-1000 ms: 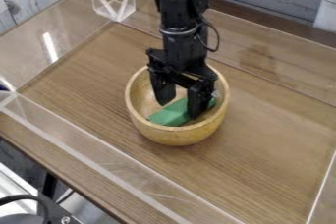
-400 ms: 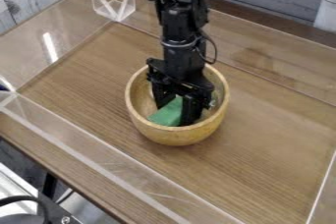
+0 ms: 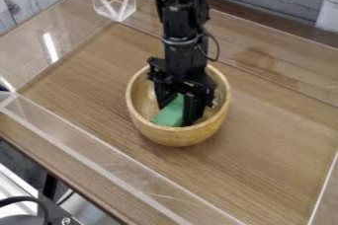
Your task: Remove the green block from inside the brown bowl and put it on the table
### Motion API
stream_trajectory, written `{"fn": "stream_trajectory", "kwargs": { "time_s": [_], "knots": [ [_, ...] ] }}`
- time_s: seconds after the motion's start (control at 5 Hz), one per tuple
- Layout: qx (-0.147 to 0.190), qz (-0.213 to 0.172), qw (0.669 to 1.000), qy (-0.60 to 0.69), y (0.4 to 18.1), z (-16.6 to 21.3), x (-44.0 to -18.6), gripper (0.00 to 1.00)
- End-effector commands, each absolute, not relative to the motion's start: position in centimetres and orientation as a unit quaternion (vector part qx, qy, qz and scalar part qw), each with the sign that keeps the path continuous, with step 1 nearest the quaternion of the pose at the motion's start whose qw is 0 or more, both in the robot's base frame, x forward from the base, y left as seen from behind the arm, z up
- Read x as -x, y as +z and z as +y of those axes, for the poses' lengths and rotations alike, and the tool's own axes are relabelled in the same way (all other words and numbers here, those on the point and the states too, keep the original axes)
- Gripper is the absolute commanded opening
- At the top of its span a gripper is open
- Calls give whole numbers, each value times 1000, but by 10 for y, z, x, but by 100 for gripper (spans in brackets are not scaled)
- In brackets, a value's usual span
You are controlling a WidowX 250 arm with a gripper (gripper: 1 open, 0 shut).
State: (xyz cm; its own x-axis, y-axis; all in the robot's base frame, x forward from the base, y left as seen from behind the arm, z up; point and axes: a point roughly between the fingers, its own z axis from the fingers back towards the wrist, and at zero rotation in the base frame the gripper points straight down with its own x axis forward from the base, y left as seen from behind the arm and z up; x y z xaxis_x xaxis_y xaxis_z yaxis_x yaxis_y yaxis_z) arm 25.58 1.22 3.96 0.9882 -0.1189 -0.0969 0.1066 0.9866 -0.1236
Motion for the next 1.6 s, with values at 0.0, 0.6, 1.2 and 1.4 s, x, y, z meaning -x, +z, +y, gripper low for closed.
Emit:
{"fn": "stream_trajectory", "kwargs": {
  "time_s": [0.0,0.6,1.2,1.4],
  "knots": [
    [56,6,996,-68,64,3,-270,0],
    [66,-9,992,-109,72,-46,-274,0],
    [60,-2,994,-88,60,-15,-274,0],
    [52,1,996,-70,56,16,-274,0]
  ]
}}
